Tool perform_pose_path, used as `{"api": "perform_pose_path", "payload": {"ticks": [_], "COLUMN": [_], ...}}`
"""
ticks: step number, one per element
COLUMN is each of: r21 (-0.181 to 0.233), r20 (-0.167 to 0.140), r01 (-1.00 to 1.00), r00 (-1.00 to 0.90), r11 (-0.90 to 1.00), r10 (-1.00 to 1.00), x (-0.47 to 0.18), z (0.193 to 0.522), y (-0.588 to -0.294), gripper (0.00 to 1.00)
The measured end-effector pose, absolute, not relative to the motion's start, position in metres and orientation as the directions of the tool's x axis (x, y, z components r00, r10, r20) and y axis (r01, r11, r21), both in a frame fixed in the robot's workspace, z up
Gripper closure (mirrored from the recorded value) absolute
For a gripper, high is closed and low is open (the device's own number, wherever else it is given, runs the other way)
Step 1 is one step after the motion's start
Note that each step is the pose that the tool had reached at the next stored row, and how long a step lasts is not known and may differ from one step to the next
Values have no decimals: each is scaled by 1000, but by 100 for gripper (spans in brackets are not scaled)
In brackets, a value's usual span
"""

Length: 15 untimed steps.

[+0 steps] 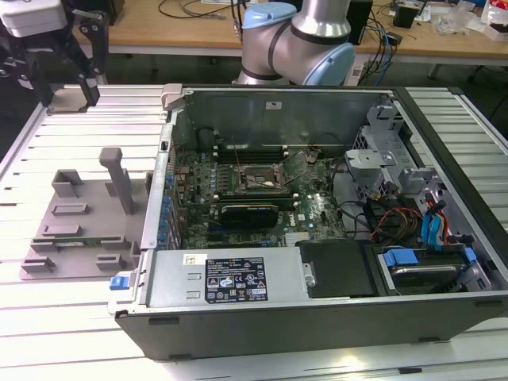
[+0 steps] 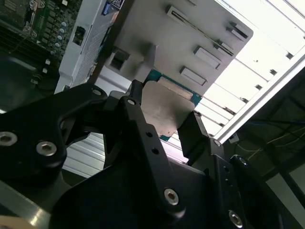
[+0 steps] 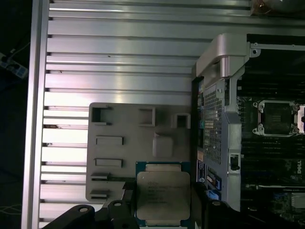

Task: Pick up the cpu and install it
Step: 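Pick up the cpu and move it towards the insertion slot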

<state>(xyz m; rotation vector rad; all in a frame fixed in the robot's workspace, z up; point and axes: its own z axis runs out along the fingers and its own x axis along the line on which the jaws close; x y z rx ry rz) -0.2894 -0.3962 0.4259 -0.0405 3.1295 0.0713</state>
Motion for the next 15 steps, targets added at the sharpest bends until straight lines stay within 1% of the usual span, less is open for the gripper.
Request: {"api": "perform_pose_path", "payload": {"ticks": [15], "r21": [45], "r20": [-12], "r01": [-26], "r00": [-1000], "r11": [999], "r10": [-26], "x": [-245], "z": [426], "y": [-396], "gripper": [45]}}
